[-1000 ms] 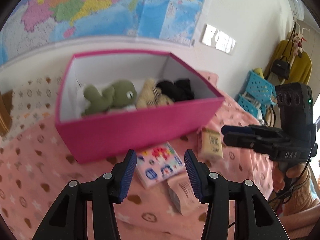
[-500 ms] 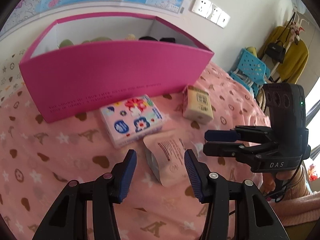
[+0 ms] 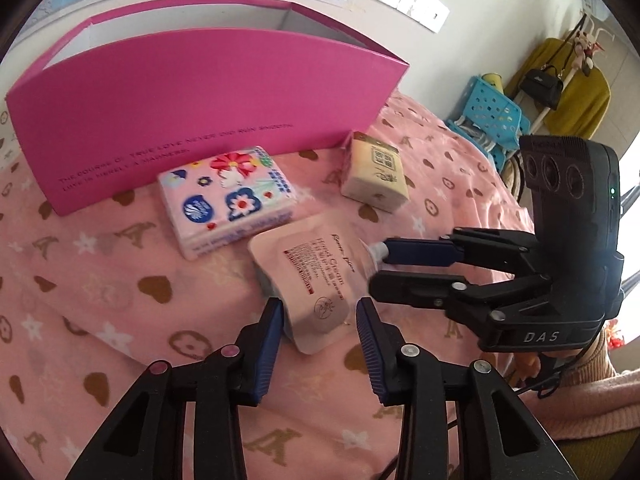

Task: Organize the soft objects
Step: 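Grasp the pink hand cream sachet with the left gripper, then carry the hand cream sachet into the magenta box and open the left gripper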

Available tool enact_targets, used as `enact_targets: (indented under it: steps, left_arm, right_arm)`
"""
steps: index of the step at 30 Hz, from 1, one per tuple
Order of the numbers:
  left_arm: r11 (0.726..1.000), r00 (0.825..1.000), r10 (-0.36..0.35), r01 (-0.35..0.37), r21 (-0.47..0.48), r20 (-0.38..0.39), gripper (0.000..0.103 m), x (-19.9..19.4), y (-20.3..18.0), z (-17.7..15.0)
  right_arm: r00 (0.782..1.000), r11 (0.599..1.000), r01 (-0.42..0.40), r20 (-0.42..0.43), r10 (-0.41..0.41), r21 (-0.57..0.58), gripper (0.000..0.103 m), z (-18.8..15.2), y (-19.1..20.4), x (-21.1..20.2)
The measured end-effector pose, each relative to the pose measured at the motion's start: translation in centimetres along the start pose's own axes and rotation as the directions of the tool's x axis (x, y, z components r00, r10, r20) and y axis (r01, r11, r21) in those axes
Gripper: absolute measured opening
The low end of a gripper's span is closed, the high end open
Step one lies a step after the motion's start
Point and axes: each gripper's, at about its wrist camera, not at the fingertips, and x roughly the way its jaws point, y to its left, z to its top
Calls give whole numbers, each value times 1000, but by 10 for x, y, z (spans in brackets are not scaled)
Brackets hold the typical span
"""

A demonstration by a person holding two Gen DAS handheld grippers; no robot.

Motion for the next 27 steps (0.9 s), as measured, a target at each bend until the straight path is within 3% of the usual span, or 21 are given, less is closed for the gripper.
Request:
enact_targets:
  steps: [3, 8, 12, 19, 22, 27]
  left_arm:
    - [1000, 1000, -5, 5, 5, 1, 37, 1, -4, -1]
    - [1000, 1000, -18, 18, -6, 0, 37, 1, -1, -2]
    - [1000, 1000, -1, 1, -15, 3, 35, 1, 1, -1]
    - [1000, 1000, -12, 12, -21, 4, 35, -1, 1, -2]
    - [1000, 1000, -12, 12, -21, 9, 35, -2, -1, -1]
    - [999, 998, -36, 37, -11, 43, 35, -12, -6, 7]
  right_arm:
    - [1000, 1000, 11, 7, -11, -5, 43, 0, 2, 0]
    - [1000, 999, -3, 23, 2, 32, 32, 0, -7, -2]
    - [999, 996, -17, 32, 15, 84, 32, 2, -16, -1]
    - [1000, 1000, 7, 25, -8, 28, 32, 4, -7, 2]
    - [1000, 999, 9, 30, -10, 34, 27, 4, -7, 0]
    - [997, 1000, -2, 73, 0, 27, 26, 9, -8, -16]
